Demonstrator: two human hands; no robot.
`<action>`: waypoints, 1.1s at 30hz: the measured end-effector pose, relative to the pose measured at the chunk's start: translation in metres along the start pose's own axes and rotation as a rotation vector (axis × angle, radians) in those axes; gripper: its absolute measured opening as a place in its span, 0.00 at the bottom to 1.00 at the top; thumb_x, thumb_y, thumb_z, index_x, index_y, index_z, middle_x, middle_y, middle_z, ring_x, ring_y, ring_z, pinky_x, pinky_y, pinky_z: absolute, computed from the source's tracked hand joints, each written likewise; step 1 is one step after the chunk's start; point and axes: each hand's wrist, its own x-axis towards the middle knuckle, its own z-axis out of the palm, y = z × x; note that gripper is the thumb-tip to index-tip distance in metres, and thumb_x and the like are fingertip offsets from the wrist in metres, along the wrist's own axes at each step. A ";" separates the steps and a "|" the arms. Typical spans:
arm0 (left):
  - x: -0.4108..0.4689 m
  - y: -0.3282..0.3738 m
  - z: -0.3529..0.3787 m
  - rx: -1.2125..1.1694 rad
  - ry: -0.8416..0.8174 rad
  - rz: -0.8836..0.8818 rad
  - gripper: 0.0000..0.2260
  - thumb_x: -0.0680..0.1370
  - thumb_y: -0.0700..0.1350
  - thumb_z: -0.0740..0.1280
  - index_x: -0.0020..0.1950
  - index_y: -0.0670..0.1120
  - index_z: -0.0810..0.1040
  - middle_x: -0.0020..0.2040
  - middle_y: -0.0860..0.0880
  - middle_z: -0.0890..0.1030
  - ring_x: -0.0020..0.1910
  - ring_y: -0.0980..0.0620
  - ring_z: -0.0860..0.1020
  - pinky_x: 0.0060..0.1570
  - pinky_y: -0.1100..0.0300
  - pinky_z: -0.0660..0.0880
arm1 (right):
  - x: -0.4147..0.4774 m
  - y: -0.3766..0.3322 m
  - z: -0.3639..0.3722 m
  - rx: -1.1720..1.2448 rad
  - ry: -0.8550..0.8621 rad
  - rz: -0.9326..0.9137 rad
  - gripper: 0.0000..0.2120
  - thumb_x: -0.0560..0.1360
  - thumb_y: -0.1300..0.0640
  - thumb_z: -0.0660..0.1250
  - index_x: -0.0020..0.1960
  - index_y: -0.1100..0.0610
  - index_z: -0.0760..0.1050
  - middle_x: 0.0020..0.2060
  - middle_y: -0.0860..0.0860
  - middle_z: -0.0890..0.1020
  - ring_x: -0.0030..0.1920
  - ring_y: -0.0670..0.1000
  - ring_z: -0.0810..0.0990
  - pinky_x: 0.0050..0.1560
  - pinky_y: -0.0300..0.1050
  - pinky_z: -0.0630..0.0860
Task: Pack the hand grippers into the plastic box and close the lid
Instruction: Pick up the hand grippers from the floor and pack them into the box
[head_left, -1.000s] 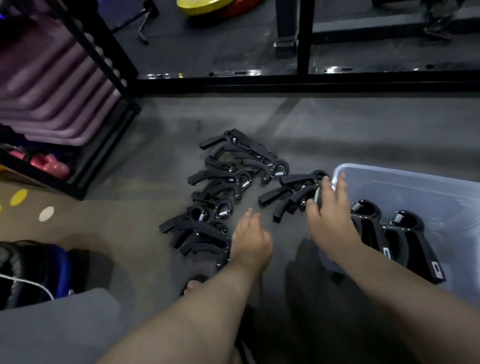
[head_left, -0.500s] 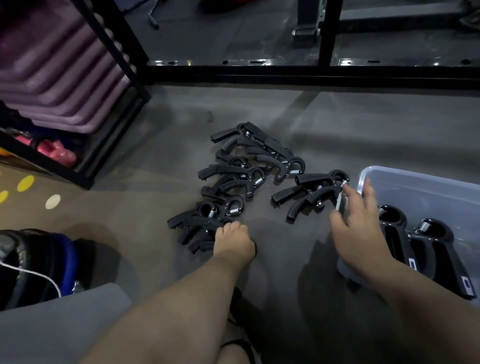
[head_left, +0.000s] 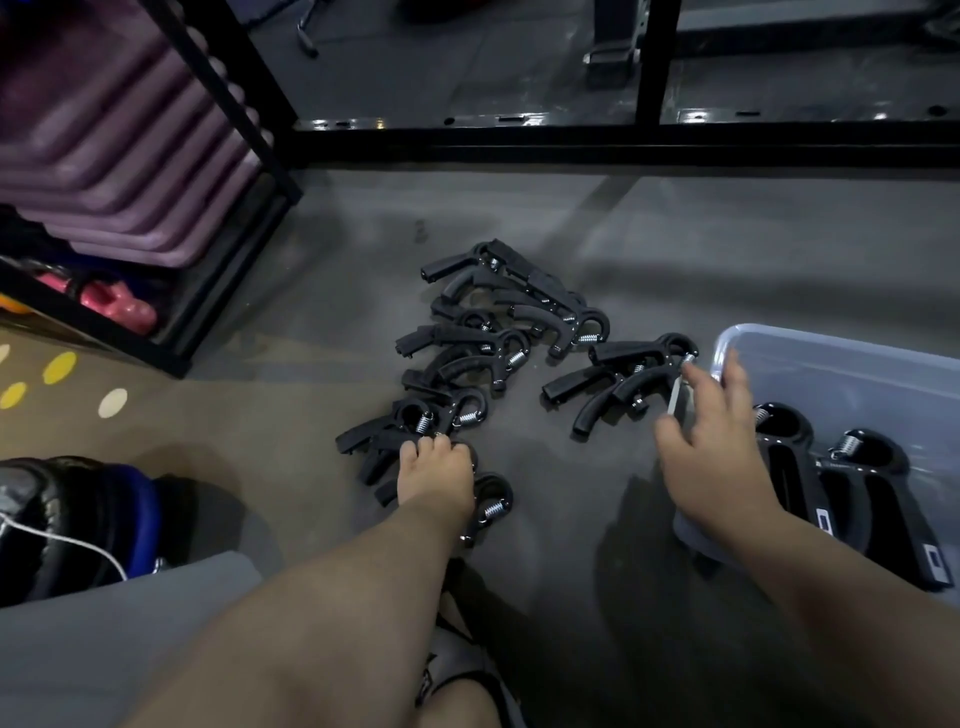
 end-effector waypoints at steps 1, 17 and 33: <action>-0.001 0.000 0.001 0.013 0.005 0.011 0.16 0.74 0.46 0.66 0.62 0.50 0.72 0.60 0.48 0.73 0.62 0.46 0.69 0.67 0.49 0.58 | 0.000 -0.001 0.000 0.006 0.001 0.003 0.28 0.77 0.56 0.61 0.76 0.52 0.61 0.79 0.47 0.46 0.79 0.49 0.48 0.77 0.49 0.51; -0.006 0.088 -0.098 -0.952 0.161 0.022 0.13 0.75 0.58 0.66 0.53 0.51 0.74 0.54 0.48 0.77 0.51 0.48 0.79 0.56 0.50 0.76 | 0.001 0.000 -0.020 -0.067 -0.159 -0.042 0.28 0.80 0.55 0.58 0.78 0.53 0.57 0.80 0.51 0.43 0.79 0.54 0.51 0.74 0.53 0.57; -0.051 0.123 -0.161 -0.937 0.493 0.040 0.13 0.78 0.52 0.65 0.63 0.53 0.75 0.60 0.52 0.71 0.55 0.49 0.77 0.55 0.51 0.75 | -0.022 0.008 -0.042 -0.038 -0.305 -0.108 0.29 0.81 0.54 0.56 0.80 0.54 0.53 0.80 0.55 0.49 0.79 0.52 0.48 0.77 0.47 0.51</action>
